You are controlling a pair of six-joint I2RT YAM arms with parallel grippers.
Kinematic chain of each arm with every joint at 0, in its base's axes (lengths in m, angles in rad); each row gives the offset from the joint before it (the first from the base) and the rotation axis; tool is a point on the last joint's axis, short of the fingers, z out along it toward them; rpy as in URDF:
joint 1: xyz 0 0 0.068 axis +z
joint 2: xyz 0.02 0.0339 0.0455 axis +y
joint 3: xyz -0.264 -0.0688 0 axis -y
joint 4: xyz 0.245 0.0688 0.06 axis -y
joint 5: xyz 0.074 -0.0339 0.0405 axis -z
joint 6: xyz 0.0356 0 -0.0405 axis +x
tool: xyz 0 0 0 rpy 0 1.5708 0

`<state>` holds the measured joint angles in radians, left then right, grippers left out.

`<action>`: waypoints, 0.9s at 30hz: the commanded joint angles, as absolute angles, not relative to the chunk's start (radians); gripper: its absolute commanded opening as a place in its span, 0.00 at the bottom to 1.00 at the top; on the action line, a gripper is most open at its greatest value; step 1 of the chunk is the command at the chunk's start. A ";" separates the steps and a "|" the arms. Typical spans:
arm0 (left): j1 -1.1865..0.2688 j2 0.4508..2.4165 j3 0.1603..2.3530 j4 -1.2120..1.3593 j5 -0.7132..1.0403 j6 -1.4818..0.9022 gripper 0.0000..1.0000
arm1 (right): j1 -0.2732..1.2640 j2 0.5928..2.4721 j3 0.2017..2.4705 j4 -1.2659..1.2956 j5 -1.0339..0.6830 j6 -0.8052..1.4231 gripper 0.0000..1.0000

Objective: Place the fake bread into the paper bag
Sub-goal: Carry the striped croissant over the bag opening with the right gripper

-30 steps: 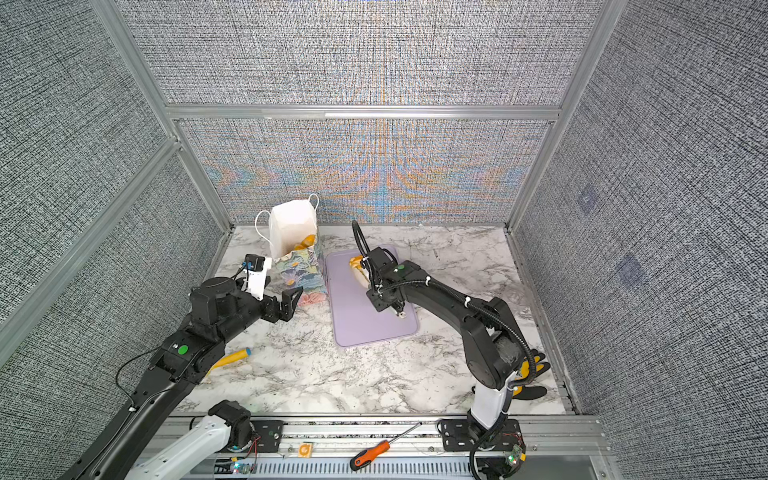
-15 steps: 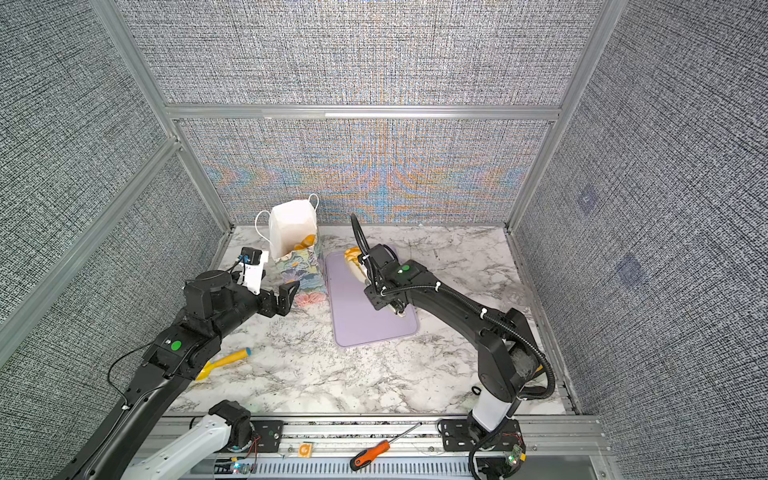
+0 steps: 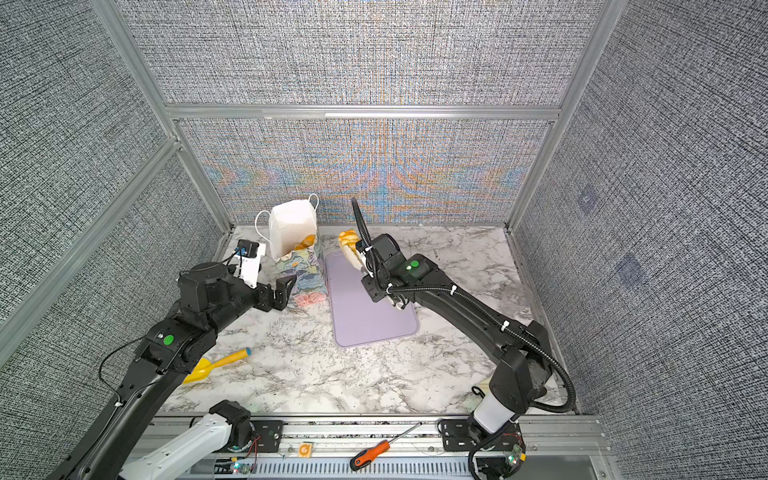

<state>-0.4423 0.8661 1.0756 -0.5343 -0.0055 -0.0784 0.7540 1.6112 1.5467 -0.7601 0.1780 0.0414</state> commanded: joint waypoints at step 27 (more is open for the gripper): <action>-0.385 0.869 1.187 -0.615 -0.140 -0.057 0.99 | 0.938 1.746 1.963 -0.750 0.240 -0.103 0.40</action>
<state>-0.4004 0.8719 1.1896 -0.6159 -0.1490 -0.0620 0.9340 1.7142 1.9175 -0.7719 0.2516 -0.0727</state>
